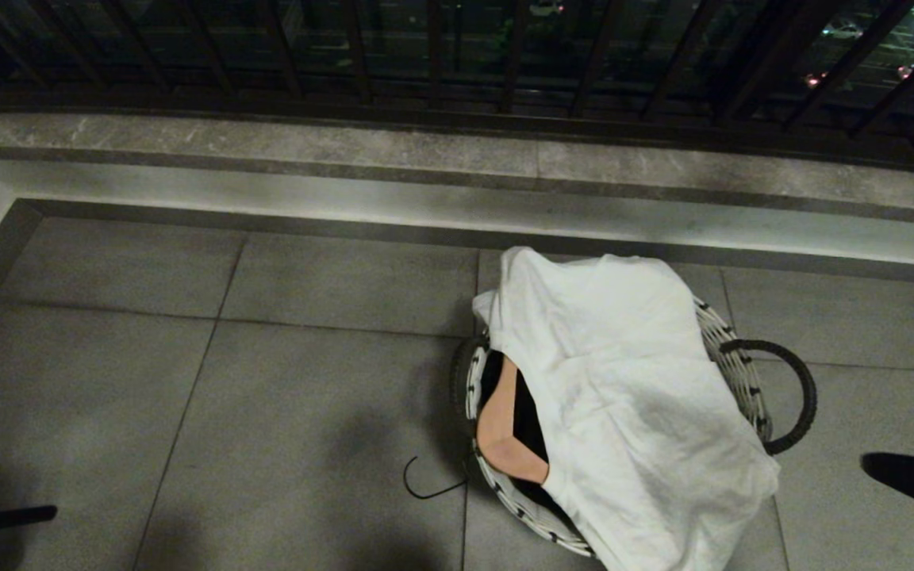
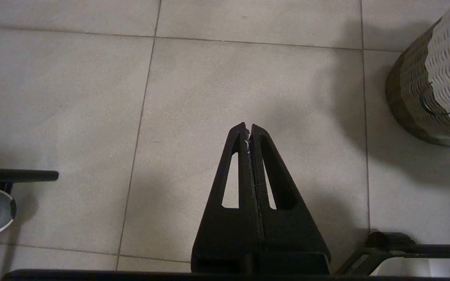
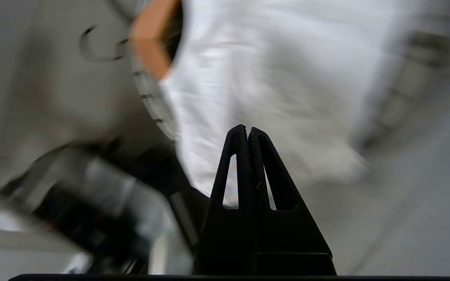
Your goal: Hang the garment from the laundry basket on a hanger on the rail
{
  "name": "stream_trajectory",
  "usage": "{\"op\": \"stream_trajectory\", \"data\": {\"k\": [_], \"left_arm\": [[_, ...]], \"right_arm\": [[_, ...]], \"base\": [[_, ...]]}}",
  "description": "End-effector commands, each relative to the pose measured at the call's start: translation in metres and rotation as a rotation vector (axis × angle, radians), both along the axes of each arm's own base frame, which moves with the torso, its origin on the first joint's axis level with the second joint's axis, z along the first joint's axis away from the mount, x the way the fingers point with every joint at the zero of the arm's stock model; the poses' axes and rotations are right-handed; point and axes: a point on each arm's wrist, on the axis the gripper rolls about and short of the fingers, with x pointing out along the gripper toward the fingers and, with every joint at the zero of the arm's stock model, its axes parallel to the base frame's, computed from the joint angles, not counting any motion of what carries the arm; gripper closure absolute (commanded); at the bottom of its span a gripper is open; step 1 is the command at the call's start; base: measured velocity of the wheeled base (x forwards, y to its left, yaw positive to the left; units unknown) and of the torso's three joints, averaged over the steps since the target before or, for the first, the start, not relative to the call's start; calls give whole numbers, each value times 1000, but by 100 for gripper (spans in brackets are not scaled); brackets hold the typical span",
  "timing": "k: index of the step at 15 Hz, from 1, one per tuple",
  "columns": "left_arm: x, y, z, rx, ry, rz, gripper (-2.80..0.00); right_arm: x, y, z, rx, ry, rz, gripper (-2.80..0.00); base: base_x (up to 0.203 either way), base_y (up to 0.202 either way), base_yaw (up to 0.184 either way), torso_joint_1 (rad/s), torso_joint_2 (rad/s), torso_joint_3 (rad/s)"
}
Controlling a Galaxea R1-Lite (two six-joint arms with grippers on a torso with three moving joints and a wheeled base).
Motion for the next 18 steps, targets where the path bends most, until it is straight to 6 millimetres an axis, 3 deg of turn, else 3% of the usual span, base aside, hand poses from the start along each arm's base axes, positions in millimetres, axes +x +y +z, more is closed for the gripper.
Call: {"op": "stream_trajectory", "data": {"k": [1,3,5,6,8,10,14,18], "left_arm": [[0,0,0,0,1,0,0],[0,0,0,1,1,0,0],[0,0,0,1,1,0,0],[0,0,0,1,1,-1,0],[0,0,0,1,1,-1,0],[0,0,0,1,1,0,0],[0,0,0,1,1,-1,0],[0,0,0,1,1,0,0]], "right_arm": [[79,28,-19,-46,258,107,0],[105,85,-29,-121,297,262,0],[112,133,-45,-262,282,264,0],[111,153,-55,-334,254,234,-280],[112,177,-78,-396,178,190,-280],[114,189,-105,-470,104,158,-280],[125,201,-126,-525,-87,149,-280],[128,210,-138,-561,-82,168,-280]], "base": [[0,0,0,0,0,0],[0,0,0,0,0,0],[0,0,0,0,0,0],[0,0,0,0,0,0],[0,0,0,0,0,0],[0,0,0,0,0,0],[0,0,0,0,0,0],[0,0,0,0,0,0]]}}
